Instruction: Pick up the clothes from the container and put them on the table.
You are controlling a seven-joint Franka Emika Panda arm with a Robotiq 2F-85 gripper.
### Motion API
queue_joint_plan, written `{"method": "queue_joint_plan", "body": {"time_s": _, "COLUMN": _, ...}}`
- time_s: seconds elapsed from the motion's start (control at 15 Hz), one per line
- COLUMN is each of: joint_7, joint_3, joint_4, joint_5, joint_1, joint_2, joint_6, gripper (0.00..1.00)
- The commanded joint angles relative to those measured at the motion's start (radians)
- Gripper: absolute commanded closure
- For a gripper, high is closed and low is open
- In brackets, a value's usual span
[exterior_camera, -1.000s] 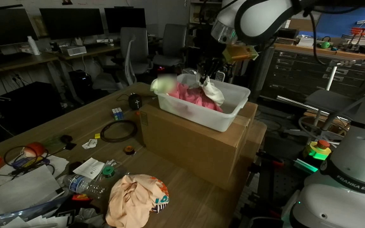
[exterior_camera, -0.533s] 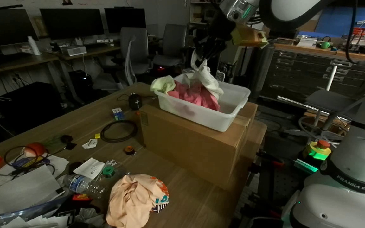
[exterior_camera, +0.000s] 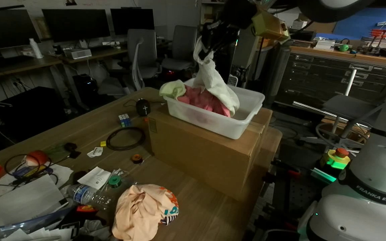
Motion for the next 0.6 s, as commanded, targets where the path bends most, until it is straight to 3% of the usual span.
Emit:
{"method": "queue_joint_plan", "body": {"time_s": 0.0, "joint_7": -0.003, "joint_3": 0.045, "joint_4": 0.056, "joint_5": 0.016, "joint_1": 0.015, "joint_2": -0.008, "joint_6": 0.003, "gripper": 0.98}}
{"method": "queue_joint_plan", "body": {"time_s": 0.53, "joint_7": 0.000, "joint_3": 0.136, "joint_4": 0.233, "joint_5": -0.007, "joint_1": 0.021, "joint_2": 0.047, "joint_6": -0.045, "gripper": 0.98}}
